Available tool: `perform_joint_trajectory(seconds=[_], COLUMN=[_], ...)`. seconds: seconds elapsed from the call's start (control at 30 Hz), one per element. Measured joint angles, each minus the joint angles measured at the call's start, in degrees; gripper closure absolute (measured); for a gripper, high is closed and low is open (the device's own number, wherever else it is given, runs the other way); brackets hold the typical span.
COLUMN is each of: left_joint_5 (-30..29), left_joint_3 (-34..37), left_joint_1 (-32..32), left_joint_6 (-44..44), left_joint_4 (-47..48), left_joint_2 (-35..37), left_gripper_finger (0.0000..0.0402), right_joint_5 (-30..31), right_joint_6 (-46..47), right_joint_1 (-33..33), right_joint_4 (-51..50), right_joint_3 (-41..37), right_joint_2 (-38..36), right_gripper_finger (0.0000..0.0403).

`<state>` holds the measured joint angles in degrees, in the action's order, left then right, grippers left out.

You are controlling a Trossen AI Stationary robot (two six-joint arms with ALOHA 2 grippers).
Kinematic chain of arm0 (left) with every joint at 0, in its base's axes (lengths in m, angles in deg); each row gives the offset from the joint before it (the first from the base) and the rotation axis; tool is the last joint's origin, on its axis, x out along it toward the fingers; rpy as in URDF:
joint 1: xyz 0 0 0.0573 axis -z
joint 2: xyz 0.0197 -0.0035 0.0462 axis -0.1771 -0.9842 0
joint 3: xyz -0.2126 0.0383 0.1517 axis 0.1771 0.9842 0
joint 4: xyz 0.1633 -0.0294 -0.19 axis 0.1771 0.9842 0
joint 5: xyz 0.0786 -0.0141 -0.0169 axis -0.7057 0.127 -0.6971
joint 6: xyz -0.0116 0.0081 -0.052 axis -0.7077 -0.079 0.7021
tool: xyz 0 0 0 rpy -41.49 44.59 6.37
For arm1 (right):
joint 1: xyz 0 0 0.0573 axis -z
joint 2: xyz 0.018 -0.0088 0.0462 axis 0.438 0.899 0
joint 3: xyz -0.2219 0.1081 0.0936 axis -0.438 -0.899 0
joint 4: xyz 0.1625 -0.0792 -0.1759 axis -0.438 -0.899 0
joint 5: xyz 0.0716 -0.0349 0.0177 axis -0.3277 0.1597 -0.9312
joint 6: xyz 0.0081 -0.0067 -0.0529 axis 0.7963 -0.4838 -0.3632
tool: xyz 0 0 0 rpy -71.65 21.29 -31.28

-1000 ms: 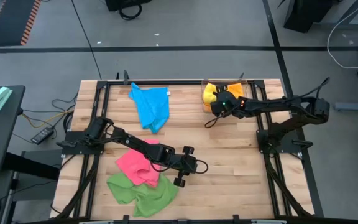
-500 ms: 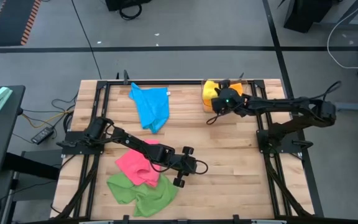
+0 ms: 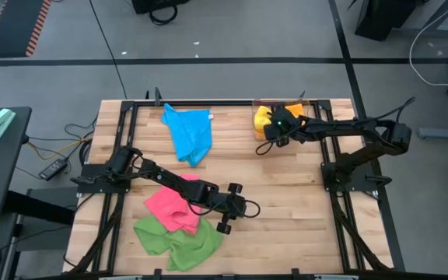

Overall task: Fold microfiber towels
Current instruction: Stack the folded yellow microfiber cloth on top of the folded orange microfiber cloth

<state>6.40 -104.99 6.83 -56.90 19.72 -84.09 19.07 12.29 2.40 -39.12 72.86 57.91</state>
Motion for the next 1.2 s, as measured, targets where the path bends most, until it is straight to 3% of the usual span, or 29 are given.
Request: perform_joint_trajectory(seconds=[0.27,0.63,0.93,1.2], left_joint_5=[0.0,0.0,0.0,0.0], left_joint_3=[0.02,0.04,0.04,0.07], left_joint_1=[0.0,0.0,0.0,0.18], left_joint_6=[0.01,0.01,0.03,0.75], left_joint_4=[0.0,0.0,0.0,0.15], left_joint_2=[0.0,0.0,0.0,0.0], left_gripper_finger=[0.0382,0.038,0.0382,0.0387], right_joint_5=[-1.53,-6.76,-6.6,-11.22], right_joint_6=[-4.01,2.0,6.92,13.66], right_joint_1=[0.0,0.02,0.0,0.0], right_joint_4=[-1.97,-13.93,-27.25,-35.13], right_joint_3=[0.08,5.45,13.52,16.83], right_joint_2=[-0.07,-0.07,-0.07,-0.08], right_gripper_finger=[0.0296,0.0215,0.0208,0.0207])
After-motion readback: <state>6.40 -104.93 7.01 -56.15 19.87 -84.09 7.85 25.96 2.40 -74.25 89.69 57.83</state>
